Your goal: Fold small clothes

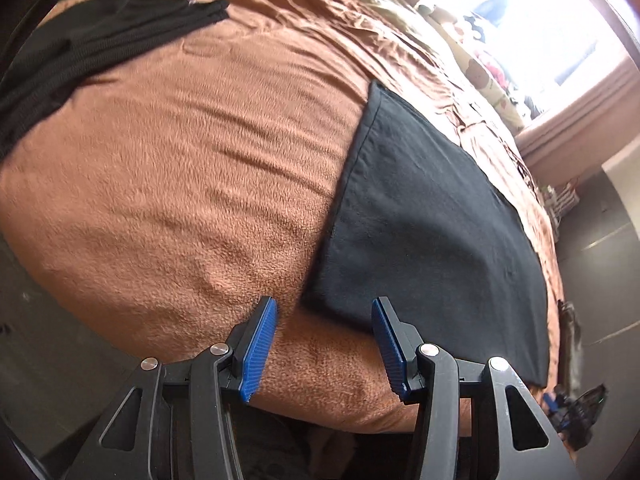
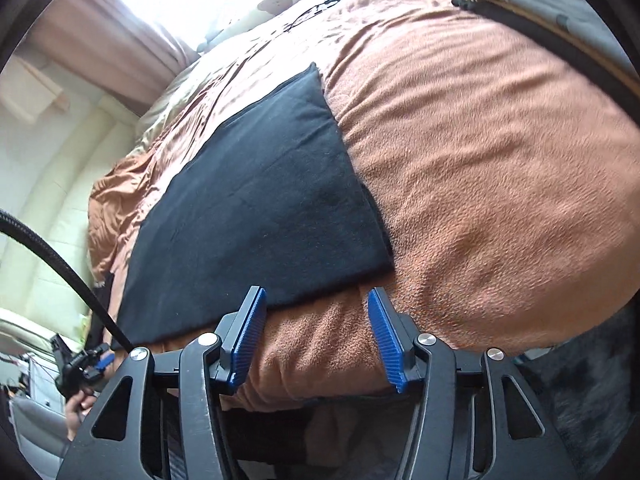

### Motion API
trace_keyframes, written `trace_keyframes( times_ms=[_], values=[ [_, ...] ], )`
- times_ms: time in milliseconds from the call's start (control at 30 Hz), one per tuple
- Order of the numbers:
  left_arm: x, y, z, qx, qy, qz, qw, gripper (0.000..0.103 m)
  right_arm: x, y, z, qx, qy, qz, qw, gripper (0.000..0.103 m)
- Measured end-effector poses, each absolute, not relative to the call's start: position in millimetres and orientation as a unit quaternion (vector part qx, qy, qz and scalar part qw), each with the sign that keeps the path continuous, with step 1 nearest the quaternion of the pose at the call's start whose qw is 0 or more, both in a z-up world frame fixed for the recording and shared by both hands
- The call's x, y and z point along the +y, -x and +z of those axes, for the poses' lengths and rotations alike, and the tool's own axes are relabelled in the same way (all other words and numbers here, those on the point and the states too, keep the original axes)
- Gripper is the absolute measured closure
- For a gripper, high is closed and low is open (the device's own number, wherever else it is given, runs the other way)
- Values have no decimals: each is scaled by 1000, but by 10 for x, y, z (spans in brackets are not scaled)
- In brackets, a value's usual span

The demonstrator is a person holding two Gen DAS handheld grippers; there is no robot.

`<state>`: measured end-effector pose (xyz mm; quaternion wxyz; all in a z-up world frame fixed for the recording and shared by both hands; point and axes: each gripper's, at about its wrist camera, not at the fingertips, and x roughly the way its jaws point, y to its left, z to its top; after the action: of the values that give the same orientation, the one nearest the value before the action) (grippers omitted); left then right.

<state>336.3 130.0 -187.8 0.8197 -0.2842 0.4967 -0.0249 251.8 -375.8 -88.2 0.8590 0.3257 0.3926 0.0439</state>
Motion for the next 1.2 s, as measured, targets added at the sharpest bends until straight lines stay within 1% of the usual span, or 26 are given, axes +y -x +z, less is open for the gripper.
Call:
trace_keyframes(
  times_ms=[133, 167, 233, 267, 333, 367, 433, 533, 667, 733, 767, 833, 900, 933, 1100, 1200],
  values=[
    [1302, -3362, -1929, 498, 318, -21, 807, 52, -3834, -2502, -1006, 381, -362, 48, 849, 53],
    [1297, -3365, -1941, 498, 323, -22, 805, 52, -3847, -2496, -1043, 378, -371, 49, 847, 56],
    [1277, -3372, -1965, 495, 331, -20, 803, 52, -3874, -2496, -1123, 373, -387, 49, 842, 58],
    [1264, -3377, -1970, 493, 334, -18, 803, 54, -3879, -2493, -1150, 369, -392, 49, 842, 58],
    [1257, -3388, -1983, 492, 335, -10, 803, 62, -3890, -2489, -1187, 360, -401, 48, 841, 59],
    [1270, -3392, -1997, 490, 343, -7, 801, 63, -3900, -2484, -1208, 356, -407, 47, 840, 59],
    [1312, -3392, -2021, 484, 358, 2, 799, 72, -3903, -2497, -1235, 349, -416, 46, 838, 59],
    [1333, -3406, -2047, 473, 374, 11, 797, 75, -3909, -2484, -1276, 338, -425, 45, 838, 59],
    [1291, -3437, -2027, 464, 372, 28, 804, 75, -3886, -2512, -1294, 328, -434, 41, 838, 59],
    [1270, -3447, -2017, 460, 370, 33, 807, 76, -3888, -2520, -1301, 324, -437, 35, 839, 63],
    [1259, -3444, -2015, 458, 367, 36, 809, 78, -3889, -2495, -1318, 322, -438, 31, 839, 68],
    [1239, -3435, -2018, 456, 355, 42, 815, 92, -3890, -2474, -1360, 318, -443, 22, 838, 77],
    [1252, -3435, -2020, 452, 355, 40, 817, 95, -3886, -2454, -1376, 317, -446, 14, 837, 95],
    [1267, -3440, -2011, 449, 356, 41, 818, 96, -3884, -2431, -1379, 316, -448, 16, 836, 99],
    [1321, -3478, -1797, 429, 335, 30, 839, 96, -3822, -2334, -1175, 314, -412, 25, 855, 102],
    [1428, -3462, -1671, 418, 351, 18, 838, 96, -3739, -2300, -1028, 315, -391, 28, 865, 102]
  ],
)
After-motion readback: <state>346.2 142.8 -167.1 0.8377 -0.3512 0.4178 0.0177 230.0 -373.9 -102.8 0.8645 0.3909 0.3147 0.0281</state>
